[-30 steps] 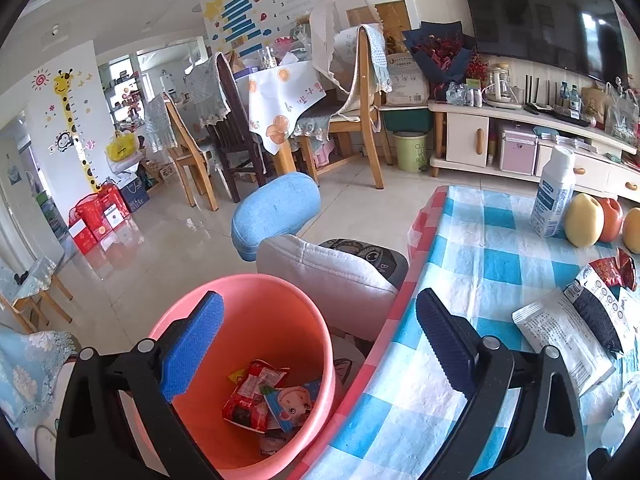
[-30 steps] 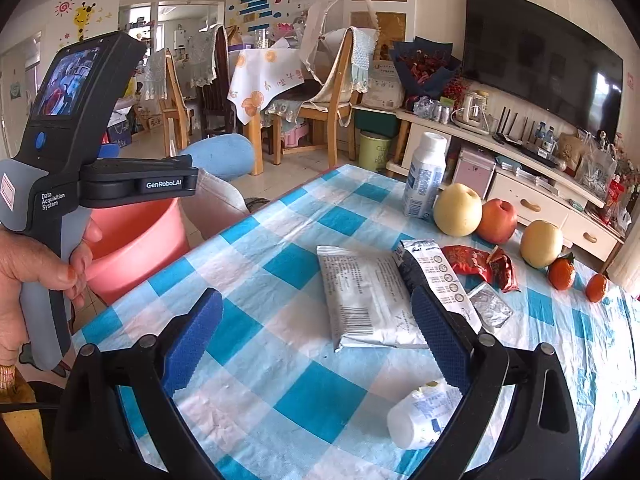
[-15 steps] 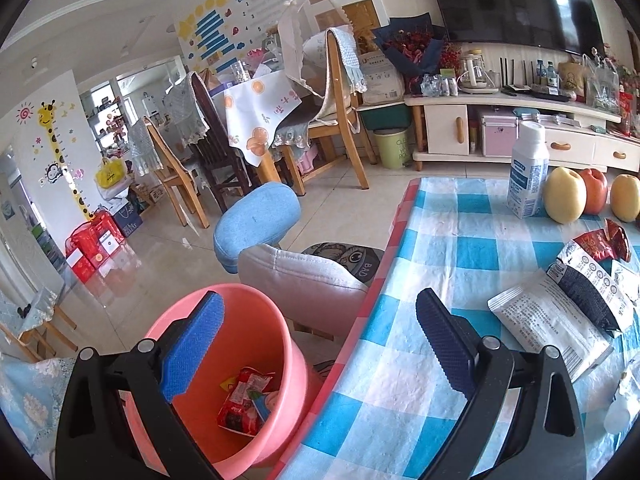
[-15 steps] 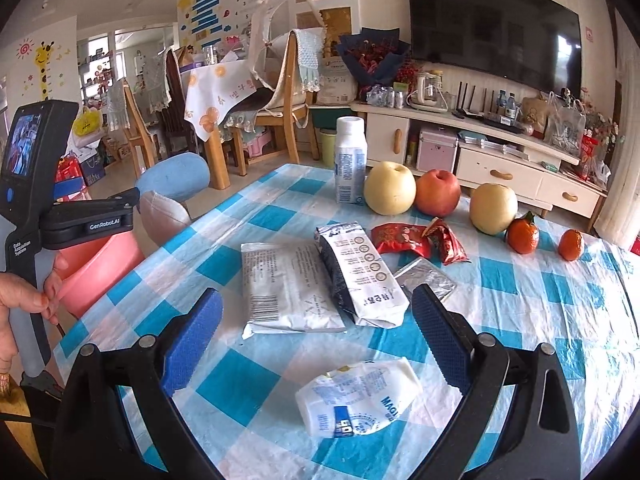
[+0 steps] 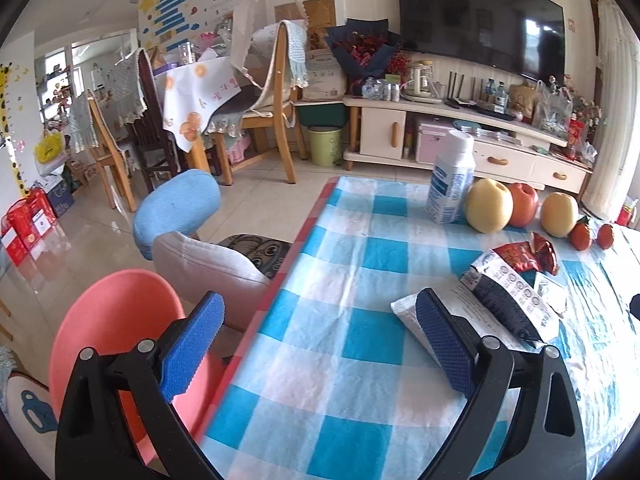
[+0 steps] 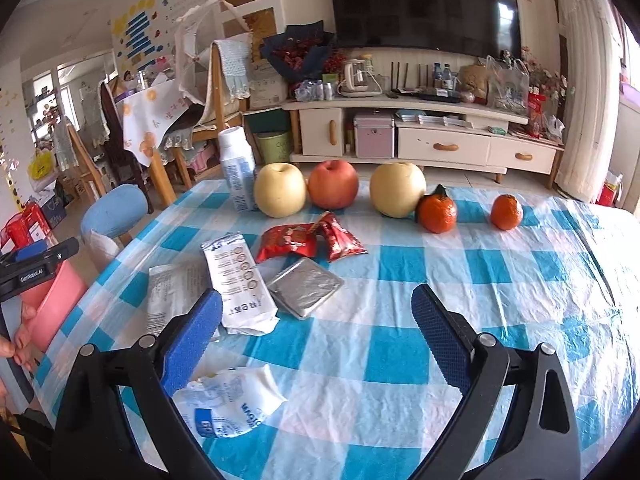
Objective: Collect trash
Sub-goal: 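Move both tools back over the table toward the remaining wrappers, then grasp the white printed carton with the left tool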
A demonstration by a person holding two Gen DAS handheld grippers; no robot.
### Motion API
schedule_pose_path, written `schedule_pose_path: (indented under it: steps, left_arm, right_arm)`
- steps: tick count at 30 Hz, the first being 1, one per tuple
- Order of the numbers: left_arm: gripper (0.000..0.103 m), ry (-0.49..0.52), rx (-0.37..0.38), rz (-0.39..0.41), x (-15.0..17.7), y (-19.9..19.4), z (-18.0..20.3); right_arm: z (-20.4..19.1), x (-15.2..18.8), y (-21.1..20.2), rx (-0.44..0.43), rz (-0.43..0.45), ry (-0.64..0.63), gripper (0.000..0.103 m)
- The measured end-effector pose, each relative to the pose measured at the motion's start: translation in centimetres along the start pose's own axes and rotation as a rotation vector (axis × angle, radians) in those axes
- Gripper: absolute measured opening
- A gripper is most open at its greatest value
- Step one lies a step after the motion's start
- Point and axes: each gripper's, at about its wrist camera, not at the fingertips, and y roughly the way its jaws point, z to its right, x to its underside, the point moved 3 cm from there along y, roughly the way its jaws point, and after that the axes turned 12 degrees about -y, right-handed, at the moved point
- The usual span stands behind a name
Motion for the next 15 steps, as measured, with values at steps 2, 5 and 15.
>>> schedule_pose_path:
  steps: [2,5,15]
  left_arm:
    - [0.096,0.013,0.044,-0.024,0.2,0.5,1.3]
    - [0.096,0.049,0.112,-0.042,0.3,0.9,4.0]
    - [0.096,0.1,0.32,-0.242,1.1,7.6,17.5]
  right_arm:
    - [1.2,0.3,0.2,0.006,-0.009,0.029,0.096]
    - [2.5,0.7,0.5,0.008,-0.026,0.07,0.096]
    - [5.7,1.0,-0.3,0.043,-0.03,0.094,0.096]
